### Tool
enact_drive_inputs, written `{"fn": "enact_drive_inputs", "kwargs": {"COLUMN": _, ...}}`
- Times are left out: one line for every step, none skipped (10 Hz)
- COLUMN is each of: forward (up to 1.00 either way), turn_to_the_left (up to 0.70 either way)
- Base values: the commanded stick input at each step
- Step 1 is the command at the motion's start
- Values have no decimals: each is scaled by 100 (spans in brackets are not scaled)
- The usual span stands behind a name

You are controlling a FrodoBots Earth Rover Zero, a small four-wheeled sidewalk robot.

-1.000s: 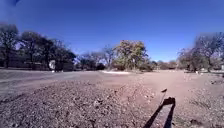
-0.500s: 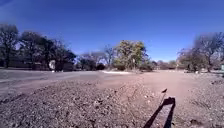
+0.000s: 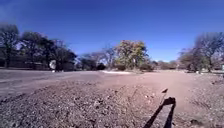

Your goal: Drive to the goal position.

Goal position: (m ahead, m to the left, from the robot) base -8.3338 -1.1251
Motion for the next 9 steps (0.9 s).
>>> {"fn": "enact_drive_inputs", "kwargs": {"forward": 0, "turn_to_the_left": 70}}
{"fn": "enact_drive_inputs", "kwargs": {"forward": 0, "turn_to_the_left": 70}}
{"fn": "enact_drive_inputs", "kwargs": {"forward": 0, "turn_to_the_left": 70}}
{"fn": "enact_drive_inputs", "kwargs": {"forward": 0, "turn_to_the_left": 70}}
{"fn": "enact_drive_inputs", "kwargs": {"forward": 0, "turn_to_the_left": 70}}
{"fn": "enact_drive_inputs", "kwargs": {"forward": 0, "turn_to_the_left": 70}}
{"fn": "enact_drive_inputs", "kwargs": {"forward": 0, "turn_to_the_left": 70}}
{"fn": "enact_drive_inputs", "kwargs": {"forward": 0, "turn_to_the_left": 70}}
{"fn": "enact_drive_inputs", "kwargs": {"forward": 0, "turn_to_the_left": 70}}
